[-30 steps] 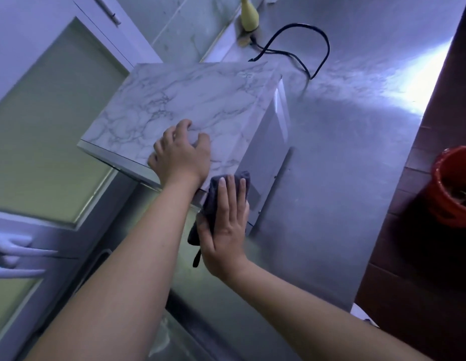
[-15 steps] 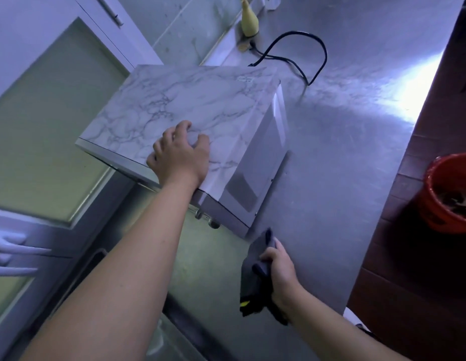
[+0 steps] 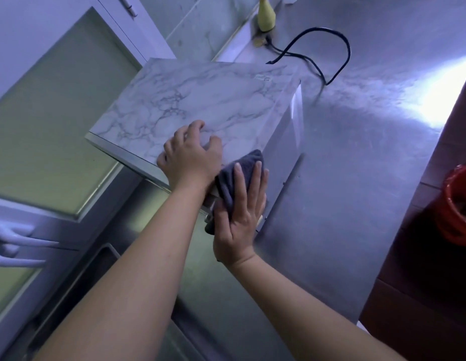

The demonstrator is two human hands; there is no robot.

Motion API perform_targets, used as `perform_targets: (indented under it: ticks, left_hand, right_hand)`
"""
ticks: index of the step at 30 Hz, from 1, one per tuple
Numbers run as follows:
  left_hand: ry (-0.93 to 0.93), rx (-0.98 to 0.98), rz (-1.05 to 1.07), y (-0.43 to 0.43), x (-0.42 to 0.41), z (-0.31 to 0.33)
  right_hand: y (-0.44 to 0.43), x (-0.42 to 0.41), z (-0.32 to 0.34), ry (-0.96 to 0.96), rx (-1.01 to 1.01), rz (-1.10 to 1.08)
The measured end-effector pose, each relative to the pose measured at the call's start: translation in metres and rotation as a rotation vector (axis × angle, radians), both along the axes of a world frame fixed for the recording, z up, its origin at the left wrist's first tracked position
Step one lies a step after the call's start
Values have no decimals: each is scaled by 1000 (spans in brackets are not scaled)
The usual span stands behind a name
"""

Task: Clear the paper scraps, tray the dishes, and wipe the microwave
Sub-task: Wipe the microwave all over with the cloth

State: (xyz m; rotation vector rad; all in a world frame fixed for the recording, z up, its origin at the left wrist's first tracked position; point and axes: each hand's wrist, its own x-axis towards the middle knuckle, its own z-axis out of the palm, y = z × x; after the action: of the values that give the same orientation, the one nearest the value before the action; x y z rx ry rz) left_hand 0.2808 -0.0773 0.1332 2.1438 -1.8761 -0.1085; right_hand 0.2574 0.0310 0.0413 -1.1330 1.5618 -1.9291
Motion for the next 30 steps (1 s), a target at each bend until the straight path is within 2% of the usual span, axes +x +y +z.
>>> perform_targets:
  ticks: [3,10,18,20,22,24,25,27,29,30]
  left_hand:
    - [-7,-23,-7,1,1,-3]
    - [-10,-26,-5,0,1,-3]
    - [1,-19,-3,3,0,-1]
    - [4,-23,0,3,0,-1]
    - [0,-27,0,3,0,-2]
    - [-6,-28,2,3,0,-2]
    - [-8,-27,3,2,0,-3]
    - [-10,-22,6,2,1,-2]
    - [-9,-28,4,2,1,-2]
    - [-9,-38,0,2,1,-2]
  right_hand:
    - [-1,4,-39,-105,81,-26]
    - [-13,-16,-91,-629,468,95]
    - [-33,-94,-87,-1284,692,233]
    - [-27,-117,-75,-1359,681,271]
    - [-18,-131,-57,-1320,611,247]
    - [-12,-134,-26,-1131,393,215]
    - [-12,-130,-9,-967,246,217]
    - [-15,-110,17,-510,42,244]
    - [-20,-82,24,-83,3,245]
    - [-23,-69,23,50,33,227]
